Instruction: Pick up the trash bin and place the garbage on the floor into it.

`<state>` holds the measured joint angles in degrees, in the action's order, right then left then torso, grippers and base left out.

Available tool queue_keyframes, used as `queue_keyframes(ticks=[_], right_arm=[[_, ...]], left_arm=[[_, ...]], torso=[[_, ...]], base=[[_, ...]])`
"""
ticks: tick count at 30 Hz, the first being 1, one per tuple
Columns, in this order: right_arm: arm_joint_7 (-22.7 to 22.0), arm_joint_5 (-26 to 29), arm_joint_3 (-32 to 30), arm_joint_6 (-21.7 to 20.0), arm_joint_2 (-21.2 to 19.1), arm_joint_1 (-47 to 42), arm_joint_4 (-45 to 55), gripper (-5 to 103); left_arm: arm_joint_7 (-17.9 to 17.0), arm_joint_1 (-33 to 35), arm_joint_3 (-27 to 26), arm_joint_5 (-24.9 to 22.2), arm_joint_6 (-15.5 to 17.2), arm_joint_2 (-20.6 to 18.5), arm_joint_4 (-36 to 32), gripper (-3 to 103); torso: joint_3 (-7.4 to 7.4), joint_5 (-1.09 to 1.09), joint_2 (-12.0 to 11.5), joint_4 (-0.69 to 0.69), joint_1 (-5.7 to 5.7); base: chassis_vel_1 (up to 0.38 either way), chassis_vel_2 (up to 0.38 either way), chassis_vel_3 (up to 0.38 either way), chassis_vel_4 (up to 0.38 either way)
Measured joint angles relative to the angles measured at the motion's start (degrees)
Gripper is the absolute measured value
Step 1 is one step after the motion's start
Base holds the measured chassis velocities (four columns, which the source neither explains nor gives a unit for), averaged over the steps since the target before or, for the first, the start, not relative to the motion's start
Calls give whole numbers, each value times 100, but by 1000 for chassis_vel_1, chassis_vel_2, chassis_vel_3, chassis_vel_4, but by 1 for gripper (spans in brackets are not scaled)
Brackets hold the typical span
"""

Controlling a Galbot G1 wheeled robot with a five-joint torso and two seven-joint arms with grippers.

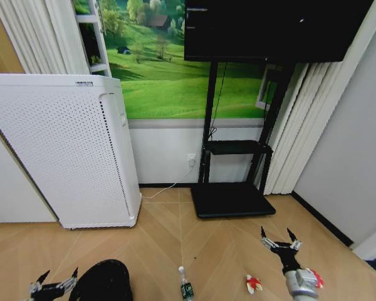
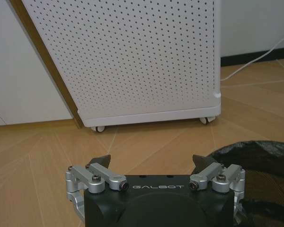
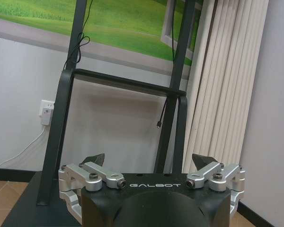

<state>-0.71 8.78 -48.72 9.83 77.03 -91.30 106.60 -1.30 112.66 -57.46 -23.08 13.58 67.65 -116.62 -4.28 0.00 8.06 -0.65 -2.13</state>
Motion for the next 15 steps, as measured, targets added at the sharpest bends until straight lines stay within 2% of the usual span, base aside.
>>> queue_keyframes(ticks=[1,3,4,6,7,9,15], right_arm=[[0,0,0,0,0,0,0,100],[-3,33,20,1,3,14,-1,100],[-3,33,20,1,3,14,-1,100],[-3,40,46,48,37,27,-58,100],[-3,40,46,48,37,27,-58,100],[4,42,41,91,47,13,-82,100],[13,46,17,148,65,-4,-81,100]], left_arm=[[0,0,0,0,0,0,0,98],[168,148,-111,4,311,14,-101,98],[168,148,-111,4,311,14,-101,98],[396,88,-140,241,726,5,-16,98],[396,88,-140,241,726,5,-16,98],[514,49,-176,273,951,-42,91,98],[608,-165,-22,164,1021,-314,508,98]], torso=[[0,0,0,0,0],[-2,2,3,0,-1],[-2,2,3,0,-1],[-4,0,5,-1,-2],[-4,0,5,-1,-2],[-6,0,7,-1,-2],[-8,0,10,-1,-3]], base=[[0,0,0,0],[0,0,0,0],[0,0,0,0],[0,0,0,0],[0,0,0,0],[0,0,0,0],[0,0,0,0]])
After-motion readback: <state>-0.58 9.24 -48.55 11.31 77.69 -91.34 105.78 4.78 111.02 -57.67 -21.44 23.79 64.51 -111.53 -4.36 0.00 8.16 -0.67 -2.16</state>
